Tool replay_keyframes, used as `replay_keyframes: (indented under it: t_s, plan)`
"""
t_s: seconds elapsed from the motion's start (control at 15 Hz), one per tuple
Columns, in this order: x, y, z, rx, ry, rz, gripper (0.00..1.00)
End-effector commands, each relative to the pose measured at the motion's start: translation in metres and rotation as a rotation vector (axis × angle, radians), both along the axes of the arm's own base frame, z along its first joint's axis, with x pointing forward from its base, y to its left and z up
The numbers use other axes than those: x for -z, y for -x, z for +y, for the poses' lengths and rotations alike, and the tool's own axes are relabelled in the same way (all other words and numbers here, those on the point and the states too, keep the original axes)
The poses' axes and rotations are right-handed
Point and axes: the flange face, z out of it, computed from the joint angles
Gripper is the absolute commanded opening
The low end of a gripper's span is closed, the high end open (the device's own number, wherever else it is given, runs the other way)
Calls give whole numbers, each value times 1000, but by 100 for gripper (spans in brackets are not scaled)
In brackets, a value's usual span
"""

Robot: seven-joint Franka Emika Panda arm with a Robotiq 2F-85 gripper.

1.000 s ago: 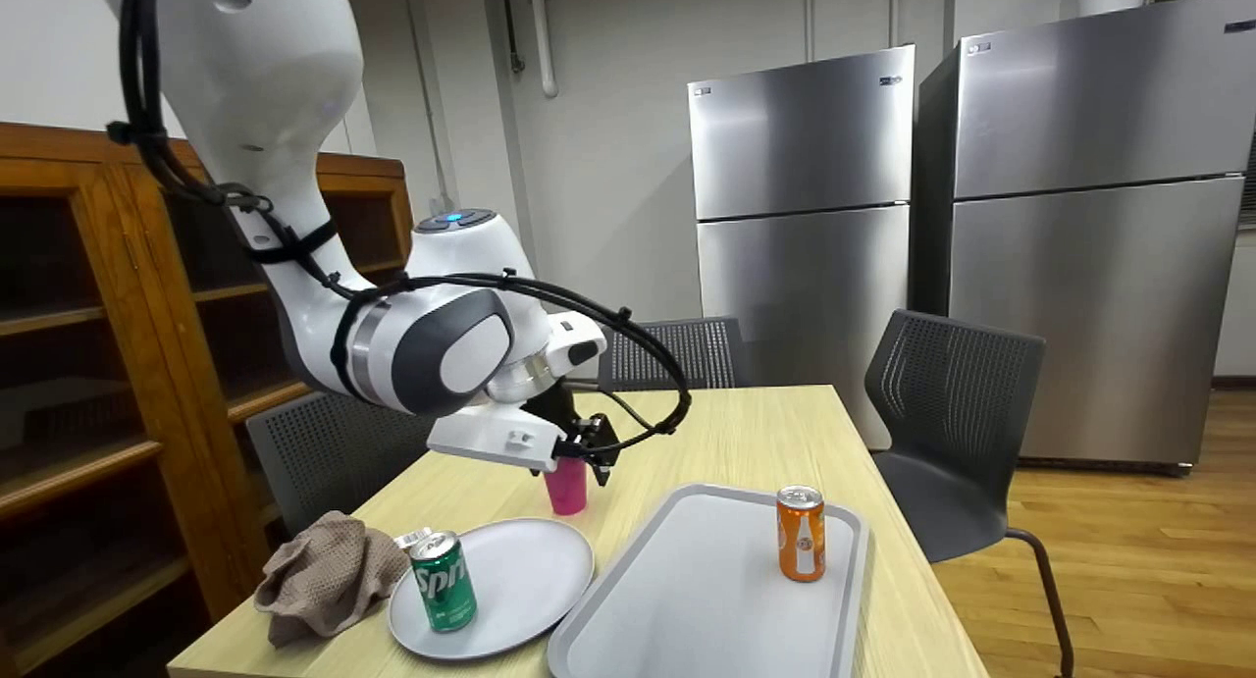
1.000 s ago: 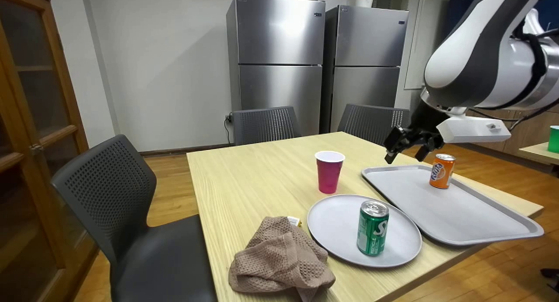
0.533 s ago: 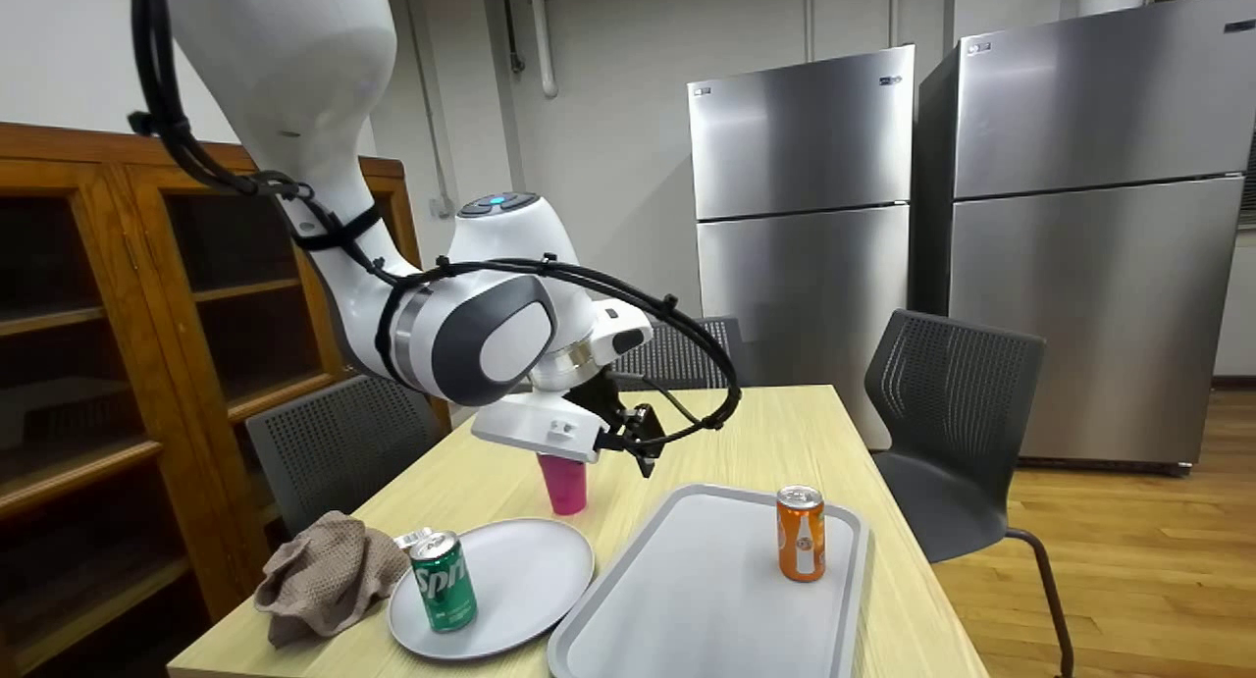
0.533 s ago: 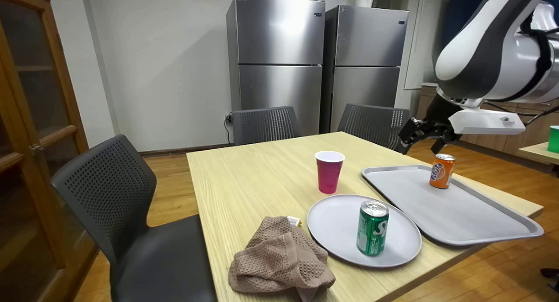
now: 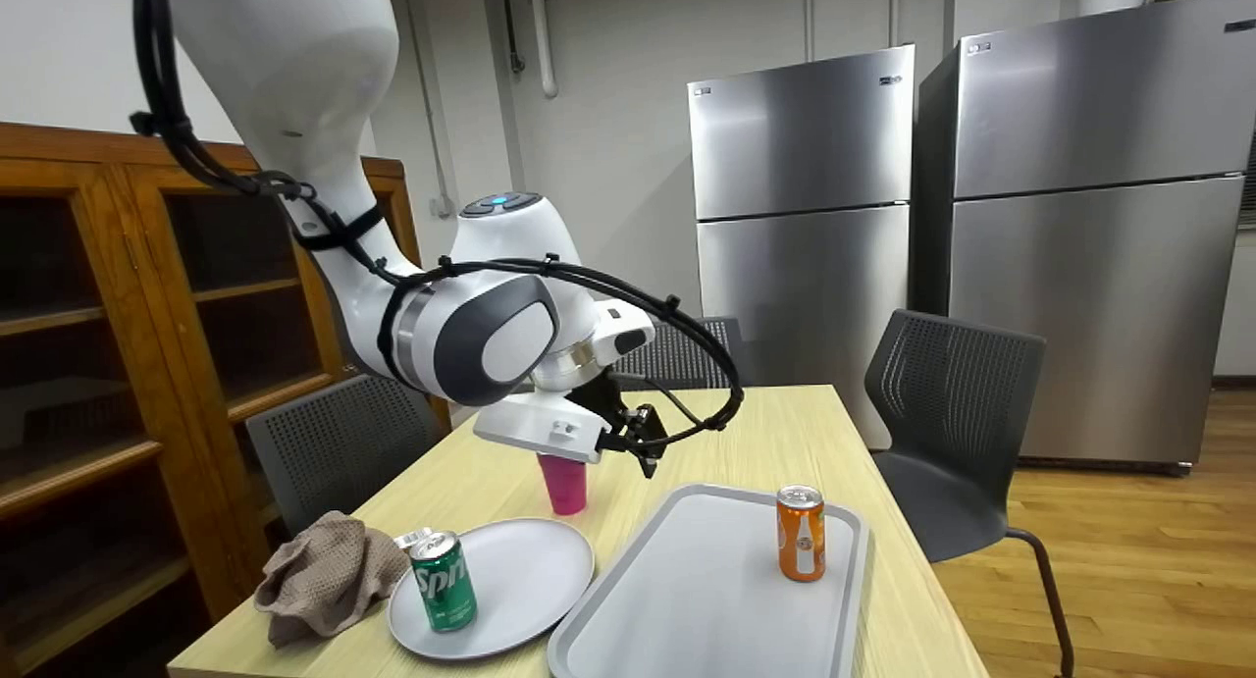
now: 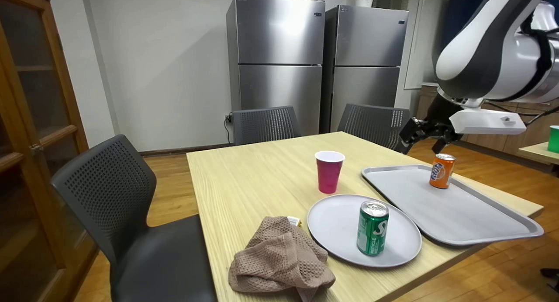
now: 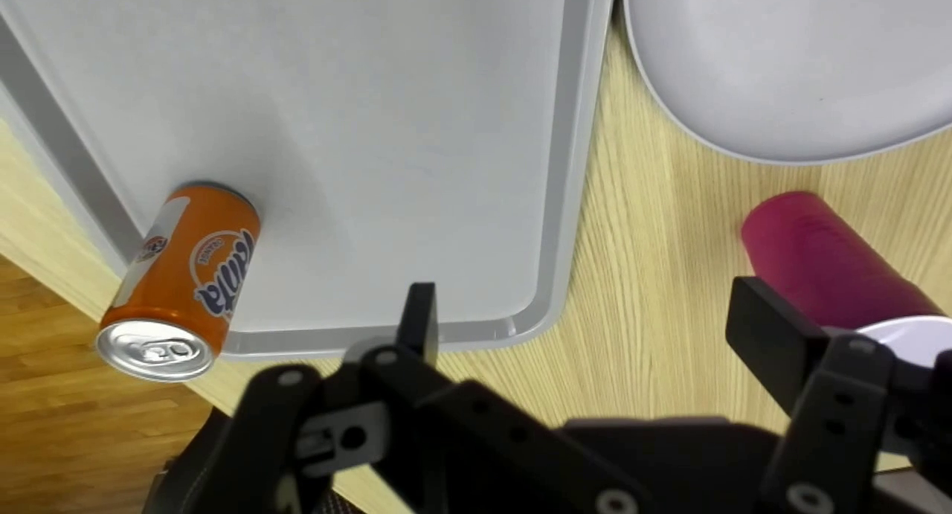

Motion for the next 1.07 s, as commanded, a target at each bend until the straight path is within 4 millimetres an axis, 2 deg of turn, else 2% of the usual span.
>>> replay_keyframes:
  t_s: [0.0,0.4,0.67,1.0]
  plan:
    - [-13,-15,-24,39,-9,18,100]
    - [-19,-37,-75,105,-26,86,100]
    - [-14,-56,-104,155,-10,114,100]
    - [2,-84,-119,212,3,139,100]
